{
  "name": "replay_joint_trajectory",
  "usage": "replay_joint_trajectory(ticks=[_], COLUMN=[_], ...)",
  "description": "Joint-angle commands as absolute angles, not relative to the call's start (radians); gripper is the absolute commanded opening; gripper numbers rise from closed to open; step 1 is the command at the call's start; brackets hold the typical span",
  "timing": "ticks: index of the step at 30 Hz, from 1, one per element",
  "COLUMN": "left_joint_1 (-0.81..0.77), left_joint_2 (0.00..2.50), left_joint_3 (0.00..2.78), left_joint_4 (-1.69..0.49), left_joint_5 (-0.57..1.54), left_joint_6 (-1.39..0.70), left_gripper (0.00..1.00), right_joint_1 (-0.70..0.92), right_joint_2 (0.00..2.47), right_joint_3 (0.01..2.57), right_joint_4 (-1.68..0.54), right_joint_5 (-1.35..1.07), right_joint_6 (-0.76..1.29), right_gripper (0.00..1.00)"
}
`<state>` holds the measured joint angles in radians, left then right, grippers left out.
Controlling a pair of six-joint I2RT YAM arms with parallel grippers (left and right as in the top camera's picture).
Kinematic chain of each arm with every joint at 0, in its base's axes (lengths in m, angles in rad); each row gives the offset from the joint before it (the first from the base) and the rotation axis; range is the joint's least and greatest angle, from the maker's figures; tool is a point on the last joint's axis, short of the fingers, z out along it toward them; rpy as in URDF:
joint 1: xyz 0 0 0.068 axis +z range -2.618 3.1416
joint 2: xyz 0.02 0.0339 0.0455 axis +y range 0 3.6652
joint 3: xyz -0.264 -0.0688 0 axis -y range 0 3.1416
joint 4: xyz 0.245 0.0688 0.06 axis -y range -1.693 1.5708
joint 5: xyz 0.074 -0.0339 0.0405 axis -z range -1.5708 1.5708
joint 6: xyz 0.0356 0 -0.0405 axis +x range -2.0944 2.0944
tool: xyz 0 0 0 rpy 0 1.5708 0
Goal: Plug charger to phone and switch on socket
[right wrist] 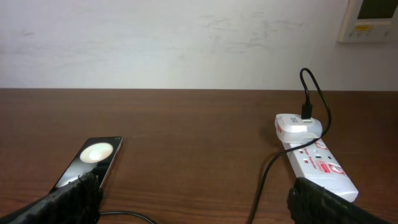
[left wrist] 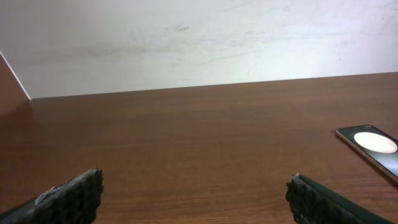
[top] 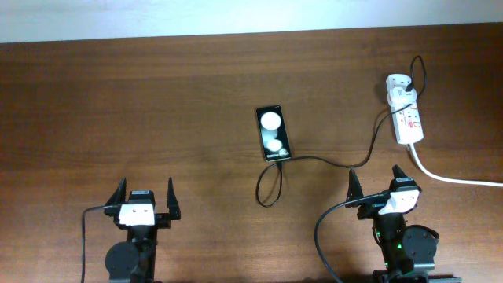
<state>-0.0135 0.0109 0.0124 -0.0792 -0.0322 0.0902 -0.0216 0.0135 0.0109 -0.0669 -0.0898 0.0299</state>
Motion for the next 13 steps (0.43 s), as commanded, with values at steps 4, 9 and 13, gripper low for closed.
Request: replay_joint_trajectory(ticks=[4,9,13], left_joint_1=[-0.007,-0.007,-0.007], left_joint_2=[0.006,0.011,0.012], left_joint_3=[0.009,0.009,0.009], left_joint_4=[-0.084,-0.084,-0.084], left_joint_5=[-0.022,-0.022,-0.022], left_joint_6=[0.107,0.107,0.107], left_gripper=[0.99,0.99,0.99], right_joint_1=[-0.012,-0.012,-0.012], right_joint_2=[0.006,0.006,0.006], right_joint_3=[0.006,0.006,0.006], right_joint_4=[-0.073,-0.073,-0.073], right_joint_5=[-0.074,-0.074,-0.074], right_joint_6=[0.042,0.042,0.042], right_gripper=[0.99,0.99,0.99])
